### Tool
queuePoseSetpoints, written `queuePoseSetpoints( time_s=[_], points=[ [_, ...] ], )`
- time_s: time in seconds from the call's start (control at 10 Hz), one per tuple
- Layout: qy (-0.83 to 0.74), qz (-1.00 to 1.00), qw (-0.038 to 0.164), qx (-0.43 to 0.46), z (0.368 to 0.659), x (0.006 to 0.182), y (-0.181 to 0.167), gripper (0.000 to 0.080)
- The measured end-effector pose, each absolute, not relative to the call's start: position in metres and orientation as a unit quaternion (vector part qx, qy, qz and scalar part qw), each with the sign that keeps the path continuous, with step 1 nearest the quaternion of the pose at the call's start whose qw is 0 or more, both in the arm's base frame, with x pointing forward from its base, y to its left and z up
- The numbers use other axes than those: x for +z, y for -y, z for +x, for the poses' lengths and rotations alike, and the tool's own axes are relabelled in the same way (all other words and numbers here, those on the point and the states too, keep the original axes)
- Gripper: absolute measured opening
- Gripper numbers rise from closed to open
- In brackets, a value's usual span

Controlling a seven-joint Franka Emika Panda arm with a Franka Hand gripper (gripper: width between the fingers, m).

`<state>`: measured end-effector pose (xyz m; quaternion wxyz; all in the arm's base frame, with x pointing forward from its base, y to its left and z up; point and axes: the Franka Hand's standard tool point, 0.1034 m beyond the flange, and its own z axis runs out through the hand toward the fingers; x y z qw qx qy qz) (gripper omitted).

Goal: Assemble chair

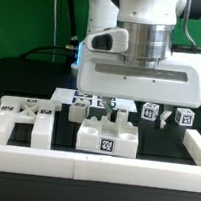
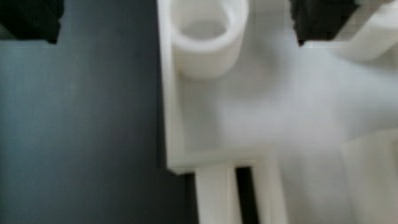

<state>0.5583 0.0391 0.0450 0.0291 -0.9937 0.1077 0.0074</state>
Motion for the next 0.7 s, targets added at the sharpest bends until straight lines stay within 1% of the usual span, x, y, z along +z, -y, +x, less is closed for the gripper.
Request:
queuePoseSetpoints(
  time_s=[0.1, 0.3, 0.7],
  points=[
    [-0.100, -0.995, 0.028, 0.009, 0.551, 0.035, -0.048, 0.0650],
    [-0.075, -0.997, 0.027, 0.008, 0.549, 0.024, -0.049, 0.0650],
    [-0.069, -0.997, 0.025, 0.011, 0.543, 0.012, -0.046, 0.0650]
  ],
)
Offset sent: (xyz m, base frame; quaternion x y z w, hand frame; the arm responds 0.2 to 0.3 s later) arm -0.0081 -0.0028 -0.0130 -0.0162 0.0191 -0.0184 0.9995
